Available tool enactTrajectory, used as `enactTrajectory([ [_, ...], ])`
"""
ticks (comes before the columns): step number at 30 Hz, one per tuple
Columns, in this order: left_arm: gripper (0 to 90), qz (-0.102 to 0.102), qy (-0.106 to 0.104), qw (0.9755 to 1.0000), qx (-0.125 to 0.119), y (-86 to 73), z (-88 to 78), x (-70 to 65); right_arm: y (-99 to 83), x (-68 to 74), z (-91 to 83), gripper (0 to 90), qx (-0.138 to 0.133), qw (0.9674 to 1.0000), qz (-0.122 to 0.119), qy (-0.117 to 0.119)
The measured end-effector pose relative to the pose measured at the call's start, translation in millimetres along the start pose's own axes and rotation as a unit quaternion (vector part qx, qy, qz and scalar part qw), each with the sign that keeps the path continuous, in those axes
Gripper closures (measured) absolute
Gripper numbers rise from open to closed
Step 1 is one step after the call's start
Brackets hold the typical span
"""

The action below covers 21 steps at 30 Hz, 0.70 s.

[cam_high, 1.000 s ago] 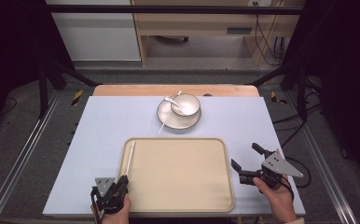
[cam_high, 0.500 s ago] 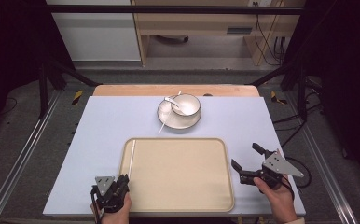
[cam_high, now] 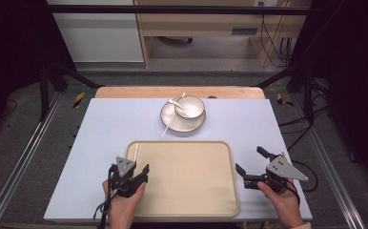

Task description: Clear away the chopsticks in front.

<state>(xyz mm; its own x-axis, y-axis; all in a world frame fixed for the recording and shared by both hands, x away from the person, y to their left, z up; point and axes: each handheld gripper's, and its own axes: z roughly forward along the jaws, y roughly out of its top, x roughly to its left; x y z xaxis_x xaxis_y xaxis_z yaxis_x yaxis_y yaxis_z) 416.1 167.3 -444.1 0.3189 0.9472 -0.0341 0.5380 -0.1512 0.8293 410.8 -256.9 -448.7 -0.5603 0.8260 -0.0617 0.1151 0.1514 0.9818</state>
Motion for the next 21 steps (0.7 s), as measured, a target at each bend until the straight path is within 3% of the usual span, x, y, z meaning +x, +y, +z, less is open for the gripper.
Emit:
enactTrajectory([
  [2,46.3,0.008,-0.009,0.9999,-0.002,8.2,3.7,0.2,-0.5,-0.2,0.7,3.0,0.001,1.0,-0.002,0.0],
  [3,44.8,0.011,-0.028,0.9996,-0.001,24.4,13.3,0.2,-0.6,-0.3,0.7,3.0,0.003,1.0,-0.003,0.0],
  [4,44.2,0.011,-0.028,0.9996,-0.001,24.4,13.3,0.2,-0.8,-0.4,0.8,3.0,0.003,1.0,-0.003,0.0],
  [6,42.0,0.04,-0.041,0.9983,0.002,46.3,28.6,0.0,-1.1,-0.6,0.7,3.0,0.005,1.0,-0.005,-0.001],
  [8,39.4,0.048,-0.054,0.9973,0.006,58.2,39.4,-0.8,-1.3,-1.0,0.7,3.0,0.006,1.0,-0.005,-0.002],
  [11,36.3,0.077,-0.061,0.9952,0.009,73.1,54.8,-1.0,-1.9,-1.5,1.0,3.0,0.008,0.9999,-0.006,-0.003],
  [21,43.3,0.099,-0.08,0.9918,0.015,112.9,106.6,0.5,-2.3,-1.5,1.6,3.1,0.011,0.9999,-0.007,-0.003],
])
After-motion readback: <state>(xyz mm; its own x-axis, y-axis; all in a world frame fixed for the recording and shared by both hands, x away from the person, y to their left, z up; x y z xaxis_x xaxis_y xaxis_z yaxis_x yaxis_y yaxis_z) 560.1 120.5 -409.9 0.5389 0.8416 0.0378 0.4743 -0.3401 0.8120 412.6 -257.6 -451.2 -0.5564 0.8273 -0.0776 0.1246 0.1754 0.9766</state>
